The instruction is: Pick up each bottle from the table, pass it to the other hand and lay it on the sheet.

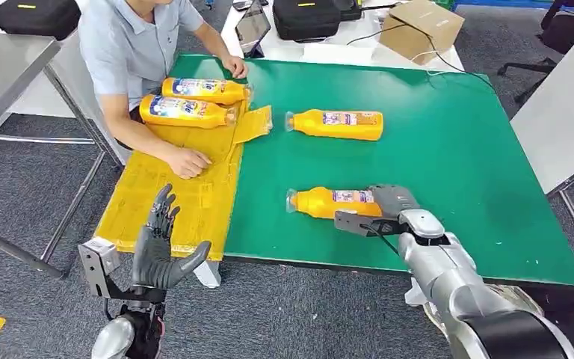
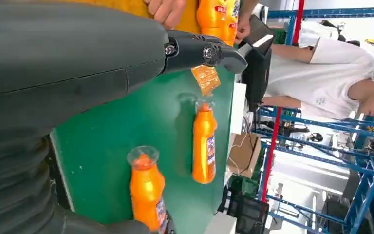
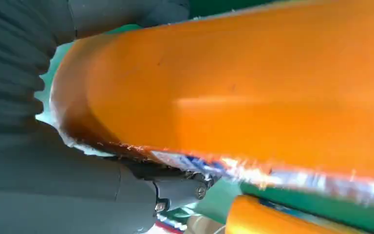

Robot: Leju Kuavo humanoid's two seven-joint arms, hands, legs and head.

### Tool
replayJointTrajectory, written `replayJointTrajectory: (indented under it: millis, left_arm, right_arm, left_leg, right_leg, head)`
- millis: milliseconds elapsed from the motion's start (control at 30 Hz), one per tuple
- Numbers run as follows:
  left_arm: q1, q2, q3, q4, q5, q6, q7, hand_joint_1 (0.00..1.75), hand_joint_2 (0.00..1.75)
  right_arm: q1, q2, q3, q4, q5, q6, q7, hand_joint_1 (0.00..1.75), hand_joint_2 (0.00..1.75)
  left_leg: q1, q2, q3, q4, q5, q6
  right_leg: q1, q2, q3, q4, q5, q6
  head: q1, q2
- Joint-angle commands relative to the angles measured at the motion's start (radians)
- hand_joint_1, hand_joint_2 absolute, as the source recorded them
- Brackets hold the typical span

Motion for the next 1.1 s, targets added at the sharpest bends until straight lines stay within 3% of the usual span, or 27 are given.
replayJointTrajectory:
  millis: [33, 200, 400, 800, 967, 1100]
  left_arm:
    - [-0.025, -0.009, -0.035, 0.054, -0.077, 0.142, -0.070, 0.00, 1.75]
    - [0.001, -0.013, -0.066, 0.081, -0.082, 0.143, -0.033, 0.00, 1.75]
    - [0.017, -0.002, -0.116, 0.100, -0.078, 0.092, -0.041, 0.00, 1.75]
    - [-0.035, 0.041, -0.165, 0.101, -0.101, -0.043, -0.085, 0.00, 1.75]
    - [-0.087, 0.002, -0.148, 0.170, -0.093, -0.046, -0.103, 0.00, 1.75]
    - [-0.138, -0.034, -0.151, 0.224, -0.007, -0.096, -0.084, 0.00, 1.75]
  right_arm:
    - [0.136, 0.043, -0.193, -0.091, -0.280, -0.084, -0.291, 1.75, 1.75]
    - [0.248, 0.102, -0.200, -0.375, -0.534, -0.079, -0.370, 1.75, 1.75]
    - [0.369, 0.150, -0.167, -0.640, -0.706, -0.109, -0.392, 1.75, 1.75]
    - [0.414, 0.222, -0.048, -0.638, -0.779, -0.084, -0.464, 1.75, 1.75]
    - [0.406, 0.235, 0.005, -0.615, -0.778, -0.079, -0.459, 1.75, 1.75]
    - [0.413, 0.195, 0.075, -0.640, -0.717, -0.101, -0.432, 1.75, 1.75]
  left_leg:
    - [0.001, -0.001, 0.003, -0.001, -0.001, -0.001]
    - [0.001, 0.000, 0.001, -0.001, -0.001, -0.001]
    - [0.001, 0.001, -0.001, -0.001, -0.002, -0.001]
    - [0.001, 0.000, -0.003, -0.001, -0.001, -0.002]
    - [0.001, 0.001, -0.001, -0.001, -0.002, -0.002]
    - [0.001, -0.001, -0.003, -0.001, -0.001, -0.001]
  right_leg:
    - [0.001, -0.002, 0.003, -0.002, -0.001, -0.001]
    - [0.001, -0.001, 0.002, -0.001, -0.001, -0.002]
    - [0.001, 0.000, -0.001, 0.000, -0.002, -0.002]
    - [0.001, -0.001, -0.003, 0.000, -0.001, -0.002]
    - [0.002, 0.000, -0.001, 0.000, -0.002, -0.003]
    - [0.001, -0.002, -0.002, -0.001, -0.002, -0.002]
  head:
    - [0.000, 0.000]
    - [0.000, 0.000]
    - [0.000, 0.000]
    - [0.000, 0.000]
    - [0.000, 0.000]
    - [0.000, 0.000]
